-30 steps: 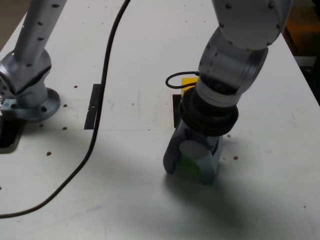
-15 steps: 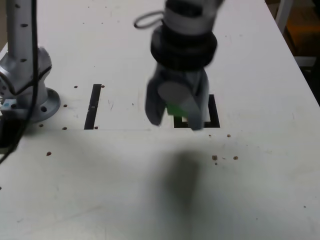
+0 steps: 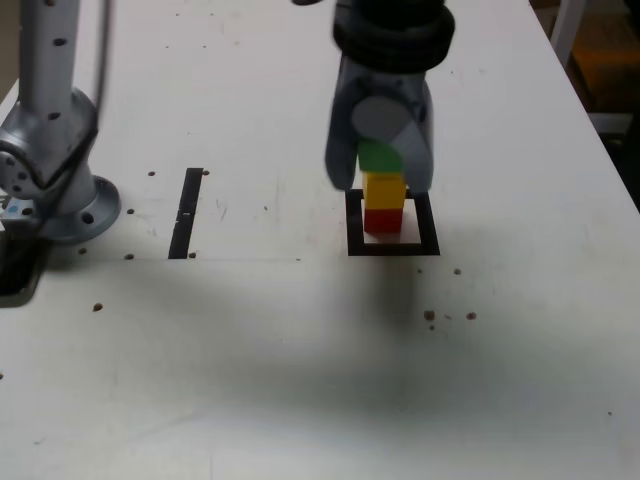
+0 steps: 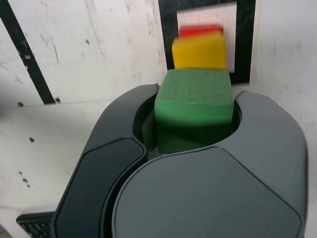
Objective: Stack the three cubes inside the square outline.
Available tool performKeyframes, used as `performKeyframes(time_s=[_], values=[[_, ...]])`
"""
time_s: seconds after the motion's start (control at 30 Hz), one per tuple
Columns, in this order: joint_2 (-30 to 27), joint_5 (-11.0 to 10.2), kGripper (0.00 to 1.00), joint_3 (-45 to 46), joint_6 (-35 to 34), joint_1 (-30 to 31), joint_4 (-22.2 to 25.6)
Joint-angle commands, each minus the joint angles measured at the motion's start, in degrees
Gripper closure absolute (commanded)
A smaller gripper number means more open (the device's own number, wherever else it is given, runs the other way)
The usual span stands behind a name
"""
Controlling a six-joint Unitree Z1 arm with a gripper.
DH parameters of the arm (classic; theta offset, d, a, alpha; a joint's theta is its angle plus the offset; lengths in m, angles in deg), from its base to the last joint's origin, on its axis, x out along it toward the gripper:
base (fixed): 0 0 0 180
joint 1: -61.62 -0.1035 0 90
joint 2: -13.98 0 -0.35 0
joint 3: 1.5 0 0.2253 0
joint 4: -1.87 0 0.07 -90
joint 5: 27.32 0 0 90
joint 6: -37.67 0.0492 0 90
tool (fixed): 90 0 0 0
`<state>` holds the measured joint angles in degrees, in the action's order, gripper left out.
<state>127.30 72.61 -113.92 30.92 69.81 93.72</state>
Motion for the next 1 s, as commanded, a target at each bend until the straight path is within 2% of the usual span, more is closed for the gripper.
performKeyframes(time_s=[0.0, 0.23, 0.63, 0.97], values=[[0.4, 0.0, 0.75, -0.1, 0.8, -0.4, -0.2], [2.7, -0.5, 0.75, -0.3, 3.2, -3.5, -1.2], [4.1, -0.5, 0.73, 0.1, 4.3, -4.6, -2.5], [4.0, -0.1, 0.63, 0.7, 4.4, -4.8, -2.0]])
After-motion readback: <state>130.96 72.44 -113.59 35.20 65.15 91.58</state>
